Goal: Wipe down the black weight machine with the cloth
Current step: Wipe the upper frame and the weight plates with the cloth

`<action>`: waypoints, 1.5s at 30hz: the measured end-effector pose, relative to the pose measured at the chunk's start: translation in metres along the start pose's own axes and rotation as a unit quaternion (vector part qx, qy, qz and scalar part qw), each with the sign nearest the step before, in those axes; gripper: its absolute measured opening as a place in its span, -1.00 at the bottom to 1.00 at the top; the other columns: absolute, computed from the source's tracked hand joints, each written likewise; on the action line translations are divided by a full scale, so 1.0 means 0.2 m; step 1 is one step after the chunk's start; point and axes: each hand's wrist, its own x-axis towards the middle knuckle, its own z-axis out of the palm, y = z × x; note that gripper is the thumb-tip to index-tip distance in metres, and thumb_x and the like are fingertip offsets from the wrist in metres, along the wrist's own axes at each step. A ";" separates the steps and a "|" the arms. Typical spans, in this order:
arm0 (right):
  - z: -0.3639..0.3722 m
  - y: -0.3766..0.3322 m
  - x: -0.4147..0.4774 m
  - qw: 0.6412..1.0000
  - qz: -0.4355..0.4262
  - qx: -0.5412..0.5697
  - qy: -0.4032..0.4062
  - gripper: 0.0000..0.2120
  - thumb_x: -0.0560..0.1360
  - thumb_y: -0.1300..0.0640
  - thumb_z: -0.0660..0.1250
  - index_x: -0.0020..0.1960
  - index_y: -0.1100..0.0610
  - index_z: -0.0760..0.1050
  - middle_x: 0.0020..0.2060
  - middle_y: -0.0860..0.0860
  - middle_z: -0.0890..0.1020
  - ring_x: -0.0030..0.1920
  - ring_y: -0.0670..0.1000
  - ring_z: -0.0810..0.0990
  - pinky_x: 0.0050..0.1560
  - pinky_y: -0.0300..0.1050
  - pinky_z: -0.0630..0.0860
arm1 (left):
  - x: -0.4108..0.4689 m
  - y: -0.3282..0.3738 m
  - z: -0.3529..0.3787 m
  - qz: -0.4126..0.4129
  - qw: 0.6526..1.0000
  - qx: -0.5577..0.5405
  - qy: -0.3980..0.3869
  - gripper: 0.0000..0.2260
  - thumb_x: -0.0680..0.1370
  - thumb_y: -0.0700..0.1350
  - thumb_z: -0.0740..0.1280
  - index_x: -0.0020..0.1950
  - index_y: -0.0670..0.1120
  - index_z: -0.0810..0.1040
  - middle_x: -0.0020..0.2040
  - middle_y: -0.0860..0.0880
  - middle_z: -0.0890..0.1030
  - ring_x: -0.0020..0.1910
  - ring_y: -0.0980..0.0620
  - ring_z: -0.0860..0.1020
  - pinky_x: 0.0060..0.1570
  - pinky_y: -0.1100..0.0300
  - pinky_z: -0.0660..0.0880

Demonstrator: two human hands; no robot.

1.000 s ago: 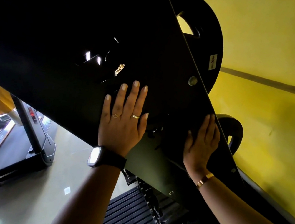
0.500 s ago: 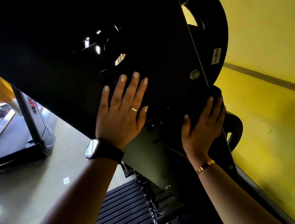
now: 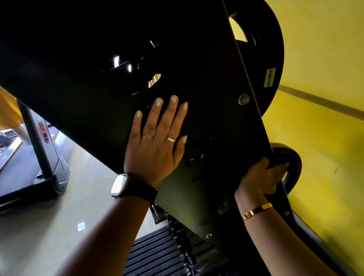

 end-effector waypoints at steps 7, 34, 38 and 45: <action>0.06 -0.01 -0.35 0.915 -0.391 -0.084 -0.055 -0.32 0.51 -0.12 0.07 0.58 0.01 -0.03 0.57 0.05 0.01 0.54 0.14 -0.02 0.43 -0.02 -0.13 | -0.01 0.00 0.01 -0.005 1.000 0.000 0.009 -0.47 0.65 0.09 0.10 0.58 -0.06 0.09 0.52 -0.08 0.19 0.49 -0.10 0.17 0.50 -0.04 -0.08; 0.10 0.27 -0.33 0.969 -0.240 -0.039 -0.045 -0.31 0.53 0.08 0.09 0.58 0.12 -0.11 0.57 0.09 -0.06 0.55 0.10 -0.07 0.51 -0.15 -0.26 | -0.02 0.02 0.00 -0.015 1.000 0.011 0.003 -0.47 0.65 0.09 0.12 0.58 -0.05 0.12 0.51 -0.07 0.18 0.48 -0.10 0.18 0.50 -0.04 -0.06; 0.07 0.43 -0.39 0.864 -0.467 -0.146 -0.122 -0.24 0.44 -0.10 0.09 0.57 0.01 -0.10 0.56 0.02 -0.05 0.54 0.14 -0.09 0.51 -0.04 -0.23 | -0.01 0.02 0.00 -0.019 1.000 0.011 0.006 -0.48 0.65 0.08 0.12 0.57 -0.05 0.14 0.51 -0.07 0.20 0.48 -0.10 0.18 0.50 -0.04 -0.07; -0.04 0.87 -0.11 0.760 -0.565 -0.289 -0.142 -0.44 0.60 -0.25 -0.09 0.44 0.09 0.13 0.40 0.17 0.23 0.39 0.33 0.16 0.14 0.51 0.35 | -0.01 0.02 0.00 -0.014 1.000 0.012 0.002 -0.49 0.65 0.08 0.12 0.57 -0.05 0.14 0.50 -0.08 0.19 0.47 -0.10 0.20 0.49 -0.04 -0.03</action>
